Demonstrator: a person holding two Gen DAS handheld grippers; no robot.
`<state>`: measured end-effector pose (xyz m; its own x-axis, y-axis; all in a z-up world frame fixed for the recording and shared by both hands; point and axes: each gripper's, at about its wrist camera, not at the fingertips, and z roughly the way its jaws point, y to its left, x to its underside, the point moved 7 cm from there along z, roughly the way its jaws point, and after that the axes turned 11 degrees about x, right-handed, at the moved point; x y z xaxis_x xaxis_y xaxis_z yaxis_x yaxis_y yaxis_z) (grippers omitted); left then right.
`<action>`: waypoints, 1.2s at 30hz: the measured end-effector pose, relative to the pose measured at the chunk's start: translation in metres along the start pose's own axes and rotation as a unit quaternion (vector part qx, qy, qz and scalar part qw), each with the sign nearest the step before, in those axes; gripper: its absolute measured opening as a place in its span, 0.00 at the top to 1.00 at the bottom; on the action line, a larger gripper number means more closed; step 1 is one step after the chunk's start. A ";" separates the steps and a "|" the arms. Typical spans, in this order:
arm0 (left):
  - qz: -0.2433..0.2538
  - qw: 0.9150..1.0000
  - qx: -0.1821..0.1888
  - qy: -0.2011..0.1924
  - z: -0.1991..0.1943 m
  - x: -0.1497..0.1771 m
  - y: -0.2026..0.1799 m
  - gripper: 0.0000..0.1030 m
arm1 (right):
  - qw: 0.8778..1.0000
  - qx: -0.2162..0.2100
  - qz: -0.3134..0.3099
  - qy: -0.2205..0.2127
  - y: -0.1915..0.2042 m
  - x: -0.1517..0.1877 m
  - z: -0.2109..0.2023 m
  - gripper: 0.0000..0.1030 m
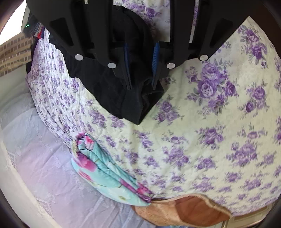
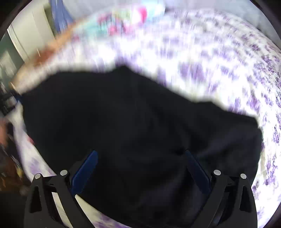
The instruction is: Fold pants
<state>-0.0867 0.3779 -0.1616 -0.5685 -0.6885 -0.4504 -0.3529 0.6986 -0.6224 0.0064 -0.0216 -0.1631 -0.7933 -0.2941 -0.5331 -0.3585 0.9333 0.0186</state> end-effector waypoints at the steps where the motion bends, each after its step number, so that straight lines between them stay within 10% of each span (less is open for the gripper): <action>1: 0.010 1.000 -0.002 -0.001 -0.001 0.000 -0.005 0.81 | 1.000 0.007 0.005 -0.005 -0.001 -0.007 0.001 0.04; 5: 0.025 1.000 -0.005 -0.003 -0.004 0.000 -0.017 0.82 | 0.994 0.066 -0.037 0.073 0.010 -0.011 0.053 0.03; 13: 0.068 0.998 0.007 -0.018 -0.017 0.004 -0.059 0.85 | 1.000 0.005 -0.005 0.001 -0.002 -0.021 0.011 0.04; 24: 0.167 0.985 0.046 -0.018 -0.023 0.022 -0.169 0.86 | 0.980 -0.005 0.199 0.016 -0.120 0.030 -0.017 0.04; 29: 0.251 0.962 0.107 0.006 -0.010 0.055 -0.265 0.86 | 0.964 0.009 0.267 0.001 -0.174 0.052 -0.032 0.04; 36: 0.396 0.889 0.199 0.117 0.049 0.192 -0.395 0.86 | 0.936 0.024 0.352 0.006 -0.242 0.101 -0.041 0.04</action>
<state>-0.0204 -0.0400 -0.0332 -0.6766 0.0796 -0.7320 0.4904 0.7902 -0.3674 -0.0073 -0.2860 -0.1868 -0.8300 0.3957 -0.3931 0.2781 0.9045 0.3233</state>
